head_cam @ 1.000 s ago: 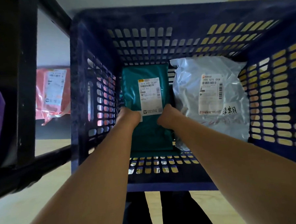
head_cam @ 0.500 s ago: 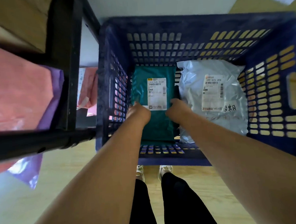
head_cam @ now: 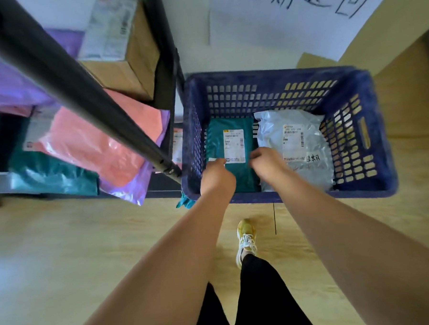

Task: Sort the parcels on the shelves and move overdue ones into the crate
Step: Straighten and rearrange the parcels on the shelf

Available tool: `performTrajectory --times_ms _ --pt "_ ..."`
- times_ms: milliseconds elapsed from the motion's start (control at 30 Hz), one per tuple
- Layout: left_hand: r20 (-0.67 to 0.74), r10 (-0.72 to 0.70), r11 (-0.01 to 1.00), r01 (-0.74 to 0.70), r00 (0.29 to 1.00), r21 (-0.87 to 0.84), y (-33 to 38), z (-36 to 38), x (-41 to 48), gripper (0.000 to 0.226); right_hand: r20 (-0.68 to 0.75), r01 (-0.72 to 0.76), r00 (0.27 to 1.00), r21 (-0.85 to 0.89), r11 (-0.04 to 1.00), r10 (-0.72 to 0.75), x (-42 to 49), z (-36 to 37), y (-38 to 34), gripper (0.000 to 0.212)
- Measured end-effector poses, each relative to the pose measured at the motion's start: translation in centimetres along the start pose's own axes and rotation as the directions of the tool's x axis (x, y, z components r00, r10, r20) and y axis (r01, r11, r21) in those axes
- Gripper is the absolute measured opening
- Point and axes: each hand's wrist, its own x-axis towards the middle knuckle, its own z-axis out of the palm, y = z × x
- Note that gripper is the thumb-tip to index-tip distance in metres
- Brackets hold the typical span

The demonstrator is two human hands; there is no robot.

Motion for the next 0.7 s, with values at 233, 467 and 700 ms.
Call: performTrajectory --times_ms 233,467,700 --pt "-0.006 0.122 0.992 -0.122 0.993 0.033 -2.6 -5.0 -5.3 0.056 -0.179 0.058 0.983 0.083 0.995 -0.042 -7.3 2.4 -2.1 0.036" --pt "-0.073 0.181 0.983 -0.182 0.981 0.002 -7.6 -8.7 -10.5 0.040 -0.251 0.078 0.966 0.080 0.994 -0.056 -14.5 6.1 -2.6 0.033" --pt "-0.074 0.068 0.994 -0.061 0.995 0.096 -11.9 -11.1 -13.8 0.032 -0.091 0.156 0.982 -0.100 0.983 -0.165 -17.1 9.6 -3.0 0.025"
